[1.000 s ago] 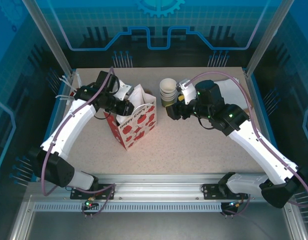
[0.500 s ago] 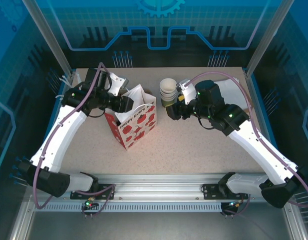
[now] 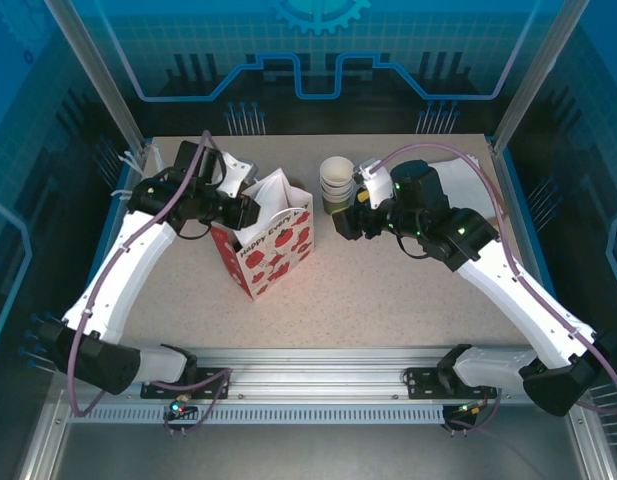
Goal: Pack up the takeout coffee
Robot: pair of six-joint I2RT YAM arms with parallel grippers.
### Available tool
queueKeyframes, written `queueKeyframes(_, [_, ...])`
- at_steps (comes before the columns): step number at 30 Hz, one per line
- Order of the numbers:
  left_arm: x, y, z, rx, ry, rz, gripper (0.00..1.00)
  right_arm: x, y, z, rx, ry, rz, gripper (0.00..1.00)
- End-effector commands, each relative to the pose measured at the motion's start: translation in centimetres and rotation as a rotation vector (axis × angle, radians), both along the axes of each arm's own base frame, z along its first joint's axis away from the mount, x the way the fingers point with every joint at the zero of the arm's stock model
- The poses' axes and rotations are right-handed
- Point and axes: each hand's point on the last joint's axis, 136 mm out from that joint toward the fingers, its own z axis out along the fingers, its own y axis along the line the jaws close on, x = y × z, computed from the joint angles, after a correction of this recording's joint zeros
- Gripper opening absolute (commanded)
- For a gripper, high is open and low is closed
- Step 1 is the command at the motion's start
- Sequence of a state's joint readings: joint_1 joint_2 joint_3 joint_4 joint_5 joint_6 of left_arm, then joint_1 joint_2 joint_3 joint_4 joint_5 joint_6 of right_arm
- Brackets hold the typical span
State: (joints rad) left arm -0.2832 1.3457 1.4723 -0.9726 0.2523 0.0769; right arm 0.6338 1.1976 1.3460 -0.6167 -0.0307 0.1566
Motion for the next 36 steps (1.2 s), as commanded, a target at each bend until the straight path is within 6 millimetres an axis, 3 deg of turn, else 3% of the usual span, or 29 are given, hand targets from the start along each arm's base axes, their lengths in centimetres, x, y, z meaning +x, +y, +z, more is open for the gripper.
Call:
queueKeyframes(1, [-0.1,-0.3,-1.9,-0.011,0.086,0.003,0.2,0.3,-0.1,-0.5,0.007,0.018,-0.009,0.75])
queueKeyframes(4, [0.4,0.0,-1.5,0.006,0.073,0.019,0.19,0.2,-0.2,-0.3,0.005,0.014,-0.011,0.75])
queueKeyframes(7, [0.9,0.0,0.9,-0.021,-0.019,0.034,0.2,0.2,-0.4,0.1,0.004,0.003,-0.014,0.75])
queueKeyframes(8, [0.9,0.0,1.8,-0.034,-0.052,0.037,0.22,0.2,-0.4,0.3,0.005,-0.001,-0.015,0.75])
queueKeyframes(10, [1.2,0.3,3.4,-0.049,-0.113,0.056,0.38,0.2,-0.4,0.5,0.005,-0.005,-0.015,0.75])
queueKeyframes(13, [1.0,0.8,4.3,-0.055,-0.143,0.069,0.43,0.2,-0.4,0.6,0.007,-0.006,-0.013,0.75])
queueKeyframes(22, [-0.1,1.2,1.4,-0.045,-0.038,0.071,0.43,0.4,-0.2,0.0,-0.001,0.004,-0.01,0.75])
queueKeyframes(24, [-0.3,1.1,0.9,-0.045,-0.021,0.069,0.38,0.5,-0.2,0.0,0.0,0.004,-0.01,0.75])
queueKeyframes(29, [-0.5,1.0,-0.6,-0.044,0.032,0.07,0.17,0.5,-0.1,-0.3,0.002,0.012,-0.009,0.75])
queueKeyframes(36, [-0.1,0.4,-3.0,-0.059,0.108,0.073,0.06,0.6,-0.1,-0.6,0.003,0.018,-0.011,0.75])
